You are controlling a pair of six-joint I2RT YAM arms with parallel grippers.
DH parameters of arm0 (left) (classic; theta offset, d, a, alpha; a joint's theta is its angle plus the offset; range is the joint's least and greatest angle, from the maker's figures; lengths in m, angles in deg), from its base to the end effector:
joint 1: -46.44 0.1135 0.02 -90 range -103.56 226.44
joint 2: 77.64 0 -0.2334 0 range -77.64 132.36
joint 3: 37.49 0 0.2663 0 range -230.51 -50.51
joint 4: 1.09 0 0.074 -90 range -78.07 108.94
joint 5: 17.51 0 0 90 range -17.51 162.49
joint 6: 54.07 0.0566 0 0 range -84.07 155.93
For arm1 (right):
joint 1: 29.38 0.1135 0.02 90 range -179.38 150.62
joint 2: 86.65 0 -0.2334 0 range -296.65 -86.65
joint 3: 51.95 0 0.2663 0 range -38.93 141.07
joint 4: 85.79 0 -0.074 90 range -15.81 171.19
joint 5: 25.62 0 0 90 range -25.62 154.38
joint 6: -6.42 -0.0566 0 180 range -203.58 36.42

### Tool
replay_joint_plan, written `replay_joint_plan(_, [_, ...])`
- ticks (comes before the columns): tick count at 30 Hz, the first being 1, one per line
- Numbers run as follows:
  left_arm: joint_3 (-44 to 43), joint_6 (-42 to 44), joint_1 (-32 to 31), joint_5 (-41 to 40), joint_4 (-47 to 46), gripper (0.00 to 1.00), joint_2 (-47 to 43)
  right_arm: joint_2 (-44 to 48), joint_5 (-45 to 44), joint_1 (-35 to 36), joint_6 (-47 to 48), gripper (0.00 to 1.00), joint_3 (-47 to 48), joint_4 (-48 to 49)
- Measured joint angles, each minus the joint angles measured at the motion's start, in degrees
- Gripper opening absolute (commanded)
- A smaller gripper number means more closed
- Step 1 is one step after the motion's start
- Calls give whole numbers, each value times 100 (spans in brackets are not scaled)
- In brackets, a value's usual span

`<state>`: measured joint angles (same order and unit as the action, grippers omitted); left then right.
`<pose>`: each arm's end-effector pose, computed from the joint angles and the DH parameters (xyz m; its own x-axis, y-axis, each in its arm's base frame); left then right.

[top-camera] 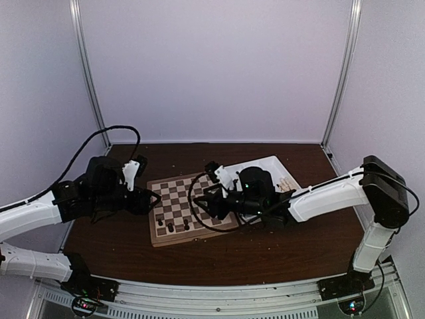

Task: Set up the chess pieces on the board
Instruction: Place the chess piece on the chessboard, then adjust the chess piece in the storage box.

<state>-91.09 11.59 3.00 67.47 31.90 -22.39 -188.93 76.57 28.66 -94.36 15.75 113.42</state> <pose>0.1925 -0.1755 0.2235 -0.6368 0.0376 -0.7701 0.4063 0.8652 -0.2938 0.2088 0.3572 0.1561 -0.3131 -0.1564 -0.9368 -0.8943 0.3806 0.2353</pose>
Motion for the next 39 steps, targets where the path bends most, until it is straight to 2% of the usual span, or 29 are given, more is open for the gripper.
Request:
replay_joint_plan(6, [-114, 85, 0, 892, -35, 88, 595, 752, -68, -402, -258, 53, -212, -841])
replay_joint_plan(11, [-356, 94, -74, 1266, 7, 87, 1180, 844, -59, -1126, -496, 54, 74, -2208])
replay_joint_plan(14, [-531, 116, -229, 1266, 120, 86, 1399, 940, -37, -1532, -623, 50, 79, -2822])
replay_joint_plan(18, [-636, 129, -404, 1163, 164, 86, 1456, 1134, 28, -1943, -732, 46, 114, -3762])
replay_joint_plan(22, [-702, 131, -424, 938, 173, 86, 1451, 1180, 37, -2059, -699, 42, 437, -4835])
replay_joint_plan(32, [-1163, 234, -424, 138, 234, 89, 1451, 343, 214, -2052, -129, 44, 1792, -6570])
replay_joint_plan(39, [-1443, 249, -413, -249, 479, 89, 1475, -164, 208, -2041, 385, 47, 2011, -7348])
